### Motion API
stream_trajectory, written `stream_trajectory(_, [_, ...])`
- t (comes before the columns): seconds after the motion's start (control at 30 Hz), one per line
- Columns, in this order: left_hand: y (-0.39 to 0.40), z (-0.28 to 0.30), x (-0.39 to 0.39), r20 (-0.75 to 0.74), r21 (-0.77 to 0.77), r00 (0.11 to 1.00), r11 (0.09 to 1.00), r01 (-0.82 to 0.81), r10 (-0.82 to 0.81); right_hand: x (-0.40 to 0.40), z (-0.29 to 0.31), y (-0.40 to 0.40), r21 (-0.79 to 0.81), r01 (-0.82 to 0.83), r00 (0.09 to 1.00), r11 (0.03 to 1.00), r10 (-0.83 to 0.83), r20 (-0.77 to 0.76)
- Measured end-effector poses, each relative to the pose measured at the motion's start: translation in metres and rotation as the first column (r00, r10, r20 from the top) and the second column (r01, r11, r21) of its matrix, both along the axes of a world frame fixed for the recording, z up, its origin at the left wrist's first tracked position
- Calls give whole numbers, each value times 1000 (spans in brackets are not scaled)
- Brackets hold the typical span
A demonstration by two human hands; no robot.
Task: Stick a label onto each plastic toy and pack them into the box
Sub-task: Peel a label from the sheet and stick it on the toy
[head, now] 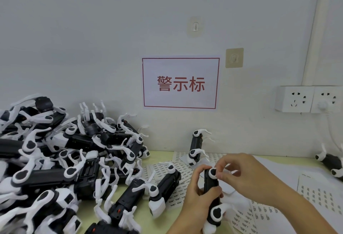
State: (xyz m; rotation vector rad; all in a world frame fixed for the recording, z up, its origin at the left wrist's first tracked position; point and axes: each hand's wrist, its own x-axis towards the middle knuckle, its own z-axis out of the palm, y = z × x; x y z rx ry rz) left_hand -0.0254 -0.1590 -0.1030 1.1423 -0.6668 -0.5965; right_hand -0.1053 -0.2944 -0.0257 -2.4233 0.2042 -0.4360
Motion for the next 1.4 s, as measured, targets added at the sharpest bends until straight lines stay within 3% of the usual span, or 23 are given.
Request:
stream_trajectory(0.33, [-6,4,2,-147,-47,988,997,-57,49,-1,3,2,6,15,1000,1000,-15,1])
stream_trajectory(0.77, [-10,0,3,-169,-118,985,991,-59,38,2,0,3,-205,-11,994,979,-12,-112])
stream_trajectory(1.4, [-10,-3,3,-180,-144,983,989,-45,18,1,3,18,-342,32,994,939,-66,-90])
